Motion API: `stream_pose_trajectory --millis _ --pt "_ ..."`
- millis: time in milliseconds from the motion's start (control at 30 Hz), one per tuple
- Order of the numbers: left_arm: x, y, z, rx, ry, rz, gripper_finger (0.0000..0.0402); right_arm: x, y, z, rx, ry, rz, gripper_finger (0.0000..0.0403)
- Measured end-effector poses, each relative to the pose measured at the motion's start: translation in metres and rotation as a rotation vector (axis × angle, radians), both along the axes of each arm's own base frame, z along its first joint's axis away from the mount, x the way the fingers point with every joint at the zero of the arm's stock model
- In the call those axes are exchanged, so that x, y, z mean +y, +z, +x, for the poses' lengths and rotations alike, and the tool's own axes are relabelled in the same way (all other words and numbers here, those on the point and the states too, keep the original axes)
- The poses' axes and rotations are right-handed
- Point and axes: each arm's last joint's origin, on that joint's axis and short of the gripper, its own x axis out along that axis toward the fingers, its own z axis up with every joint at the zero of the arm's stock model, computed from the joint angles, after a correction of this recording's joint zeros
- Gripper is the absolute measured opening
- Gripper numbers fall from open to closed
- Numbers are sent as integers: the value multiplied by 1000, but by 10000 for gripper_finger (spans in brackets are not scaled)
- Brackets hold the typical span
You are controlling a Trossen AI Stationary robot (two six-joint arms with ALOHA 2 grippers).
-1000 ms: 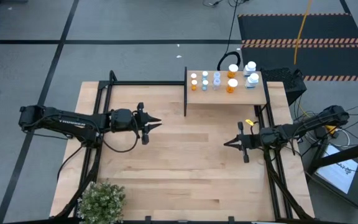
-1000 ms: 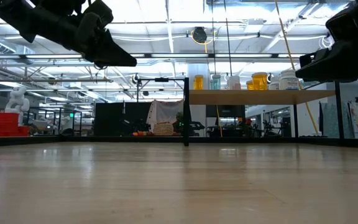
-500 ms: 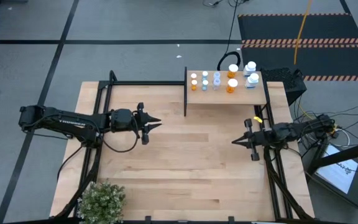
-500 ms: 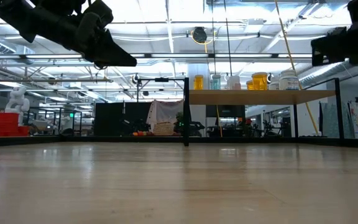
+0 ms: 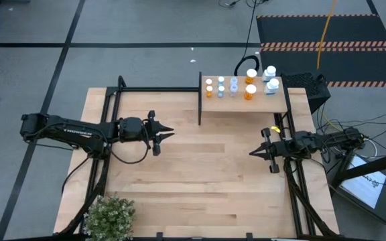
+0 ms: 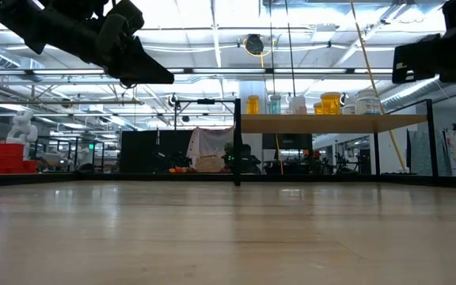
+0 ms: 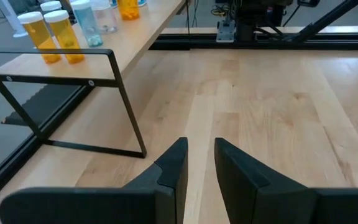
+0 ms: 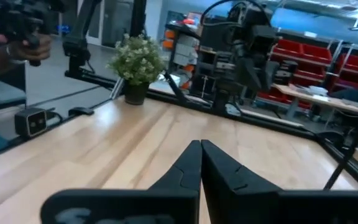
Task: Pick and place medicine bottles onto shelf by color
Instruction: Return to Home Position
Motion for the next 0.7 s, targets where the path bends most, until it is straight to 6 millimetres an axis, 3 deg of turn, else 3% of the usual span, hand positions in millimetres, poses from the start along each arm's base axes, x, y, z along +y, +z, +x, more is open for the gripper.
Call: stream_pose_trajectory --millis 700 --pt "-1 0 0 2 -7 5 81 -12 -1 2 6 -73 2 0"
